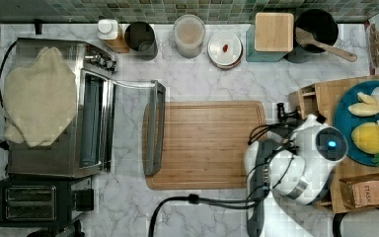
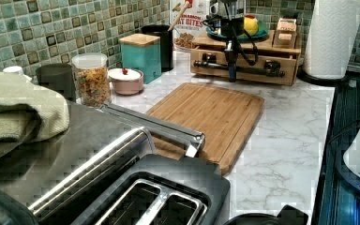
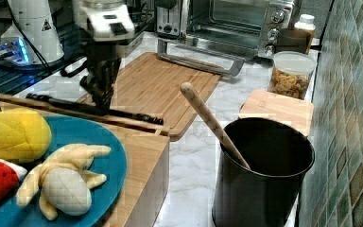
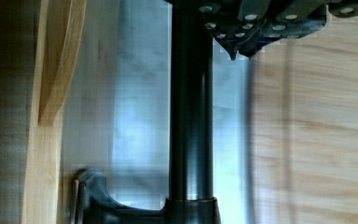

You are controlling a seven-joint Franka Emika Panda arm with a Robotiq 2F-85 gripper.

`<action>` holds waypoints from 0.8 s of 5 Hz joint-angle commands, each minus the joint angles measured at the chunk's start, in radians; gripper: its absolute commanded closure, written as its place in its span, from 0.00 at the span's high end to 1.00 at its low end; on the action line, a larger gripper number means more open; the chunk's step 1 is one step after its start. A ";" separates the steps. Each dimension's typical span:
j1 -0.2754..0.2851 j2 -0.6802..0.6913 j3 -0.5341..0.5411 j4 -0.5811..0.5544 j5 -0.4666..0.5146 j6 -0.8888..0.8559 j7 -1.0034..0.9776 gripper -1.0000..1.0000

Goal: Close the drawer.

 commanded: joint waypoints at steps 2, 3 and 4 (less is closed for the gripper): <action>-0.169 -0.011 -0.075 0.084 0.121 0.190 -0.150 0.00; -0.168 -0.011 -0.076 0.084 0.121 0.190 -0.151 0.00; -0.167 -0.011 -0.076 0.084 0.121 0.190 -0.151 0.00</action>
